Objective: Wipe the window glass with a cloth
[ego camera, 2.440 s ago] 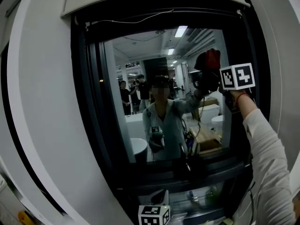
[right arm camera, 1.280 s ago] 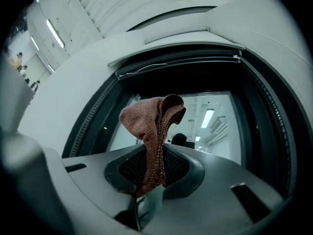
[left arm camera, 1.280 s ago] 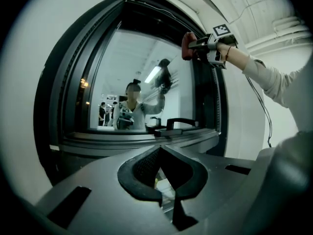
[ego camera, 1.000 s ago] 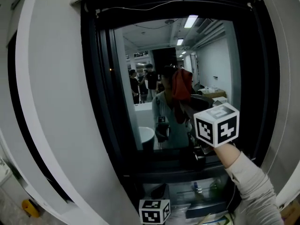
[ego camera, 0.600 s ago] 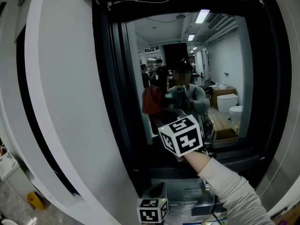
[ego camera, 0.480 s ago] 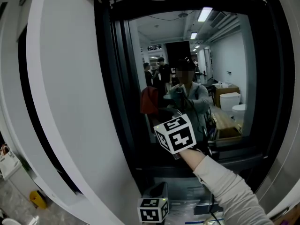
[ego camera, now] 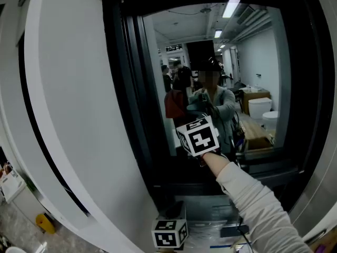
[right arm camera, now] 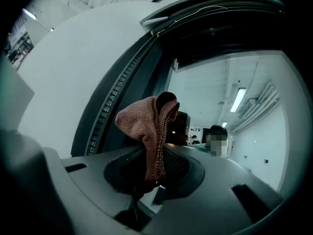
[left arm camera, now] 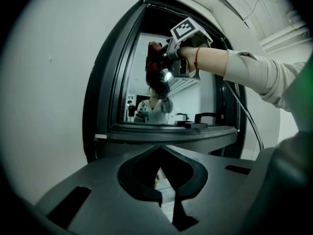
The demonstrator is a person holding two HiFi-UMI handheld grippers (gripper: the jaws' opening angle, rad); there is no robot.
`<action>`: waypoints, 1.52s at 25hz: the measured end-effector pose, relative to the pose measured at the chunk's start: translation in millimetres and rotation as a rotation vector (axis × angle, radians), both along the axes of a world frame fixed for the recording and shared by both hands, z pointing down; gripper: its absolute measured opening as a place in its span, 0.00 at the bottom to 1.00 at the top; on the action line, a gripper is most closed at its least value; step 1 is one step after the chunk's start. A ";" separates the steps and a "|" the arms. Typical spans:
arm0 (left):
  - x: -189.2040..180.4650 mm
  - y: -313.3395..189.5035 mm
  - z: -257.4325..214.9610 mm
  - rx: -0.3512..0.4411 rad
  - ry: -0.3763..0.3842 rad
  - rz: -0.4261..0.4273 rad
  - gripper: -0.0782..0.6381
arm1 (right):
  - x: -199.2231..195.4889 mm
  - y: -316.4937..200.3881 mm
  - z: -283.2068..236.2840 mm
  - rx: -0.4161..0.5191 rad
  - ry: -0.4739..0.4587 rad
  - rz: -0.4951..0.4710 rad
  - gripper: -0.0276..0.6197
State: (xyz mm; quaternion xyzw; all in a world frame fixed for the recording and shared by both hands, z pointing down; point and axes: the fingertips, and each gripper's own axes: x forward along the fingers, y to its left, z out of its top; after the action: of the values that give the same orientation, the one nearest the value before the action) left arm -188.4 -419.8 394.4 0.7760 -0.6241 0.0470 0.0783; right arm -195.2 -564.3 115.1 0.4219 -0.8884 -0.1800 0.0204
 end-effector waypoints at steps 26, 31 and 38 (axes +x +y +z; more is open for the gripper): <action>102.4 -10.4 -8.9 0.019 -0.022 0.204 0.12 | 260.8 -10.6 -0.1 0.002 -0.092 0.323 0.15; 115.3 -12.6 -10.1 0.018 -0.023 0.231 0.12 | 314.4 -12.2 3.8 -0.002 -0.101 0.413 0.15; 127.8 -12.5 -9.5 0.017 -0.028 0.258 0.12 | 392.7 -16.9 15.0 -0.024 -0.140 0.552 0.15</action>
State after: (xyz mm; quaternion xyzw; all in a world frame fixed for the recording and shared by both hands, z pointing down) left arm -60.7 -432.3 384.9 0.8498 -0.5204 0.0623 0.0564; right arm 197.5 -581.3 130.1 0.6589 -0.7412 -0.1276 0.0121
